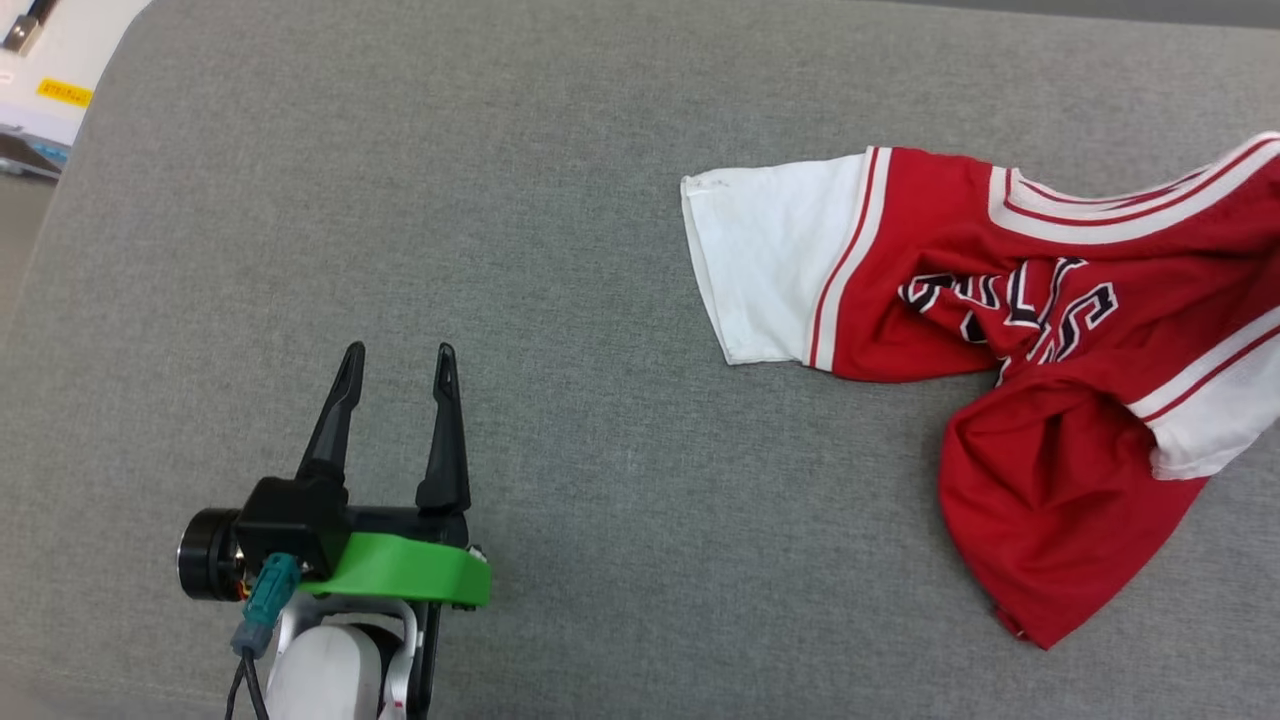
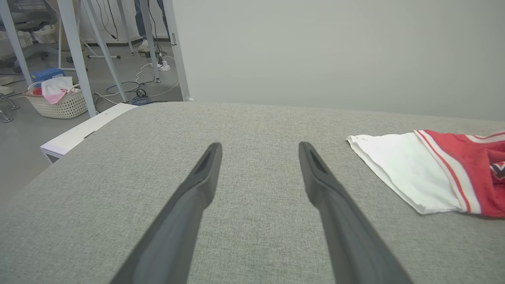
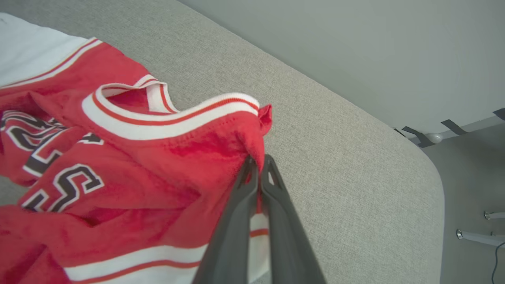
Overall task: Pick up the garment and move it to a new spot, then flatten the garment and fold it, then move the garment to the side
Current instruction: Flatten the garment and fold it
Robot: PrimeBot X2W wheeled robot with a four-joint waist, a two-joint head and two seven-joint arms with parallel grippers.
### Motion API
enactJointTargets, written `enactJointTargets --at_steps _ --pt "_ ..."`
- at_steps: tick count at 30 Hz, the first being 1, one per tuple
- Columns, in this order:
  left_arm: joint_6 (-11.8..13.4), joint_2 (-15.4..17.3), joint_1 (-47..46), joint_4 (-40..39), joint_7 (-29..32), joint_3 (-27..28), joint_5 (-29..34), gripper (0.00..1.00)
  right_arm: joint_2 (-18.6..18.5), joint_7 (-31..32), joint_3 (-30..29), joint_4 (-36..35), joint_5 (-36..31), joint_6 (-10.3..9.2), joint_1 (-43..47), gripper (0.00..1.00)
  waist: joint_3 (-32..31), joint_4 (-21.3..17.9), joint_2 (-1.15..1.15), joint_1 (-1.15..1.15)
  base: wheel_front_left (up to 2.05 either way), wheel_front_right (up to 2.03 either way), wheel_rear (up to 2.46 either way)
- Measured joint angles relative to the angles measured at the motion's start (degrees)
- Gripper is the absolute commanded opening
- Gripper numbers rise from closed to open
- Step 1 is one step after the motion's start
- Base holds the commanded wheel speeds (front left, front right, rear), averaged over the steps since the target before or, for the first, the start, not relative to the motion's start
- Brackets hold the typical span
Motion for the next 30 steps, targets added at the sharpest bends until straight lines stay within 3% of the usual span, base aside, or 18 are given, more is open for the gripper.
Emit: enactJointTargets --at_steps 10,15,19,20,21,22,26,30 --pt "0.1 0.0 -2.1 -0.3 0.0 -1.3 -1.3 1.0 7.8 0.8 13.4 14.8 -2.7 0.0 -13.6 0.0 4.8 3.3 0.0 0.0 0.0 0.0 0.0" --pt "0.3 0.0 -2.7 -0.3 0.0 -1.6 -1.7 1.0 9.2 0.5 17.9 21.7 -0.7 -0.07 -15.4 0.0 6.0 4.6 0.0 0.0 0.0 0.0 0.0" --pt "0.6 0.0 -2.7 0.0 0.0 -1.3 -1.7 1.0 9.2 -3.4 19.3 24.8 1.9 -0.07 -15.9 0.0 5.6 4.8 0.0 0.0 0.0 0.0 0.0" --pt "0.7 0.0 -2.7 0.1 0.0 -1.2 -1.7 1.0 9.2 -5.0 19.5 25.2 2.4 -0.07 -15.9 0.23 5.3 4.8 0.0 0.0 0.0 0.0 0.0" --pt "0.7 0.0 -2.7 0.1 0.0 -1.0 -1.7 1.0 9.2 -6.4 19.7 25.5 2.7 -0.07 -15.8 0.78 5.0 4.7 0.0 0.0 0.0 0.0 0.0" --pt "0.7 0.0 -2.7 0.2 0.0 -0.9 -1.7 1.0 9.2 -8.3 19.9 25.7 3.0 -0.07 -15.7 1.0 4.6 4.6 0.0 0.0 0.0 0.0 0.0" --pt "0.6 0.0 -2.0 0.2 0.0 0.0 -0.8 1.0 9.0 -17.3 19.4 25.7 2.9 -0.05 -13.6 1.0 2.3 3.6 0.0 0.0 0.0 0.0 0.0" --pt "0.3 0.0 -0.8 0.2 0.0 0.9 -0.2 1.0 9.8 -26.8 15.0 24.8 1.6 -0.03 -10.8 1.0 0.0 2.0 0.0 -0.01 0.0 0.0 0.0"
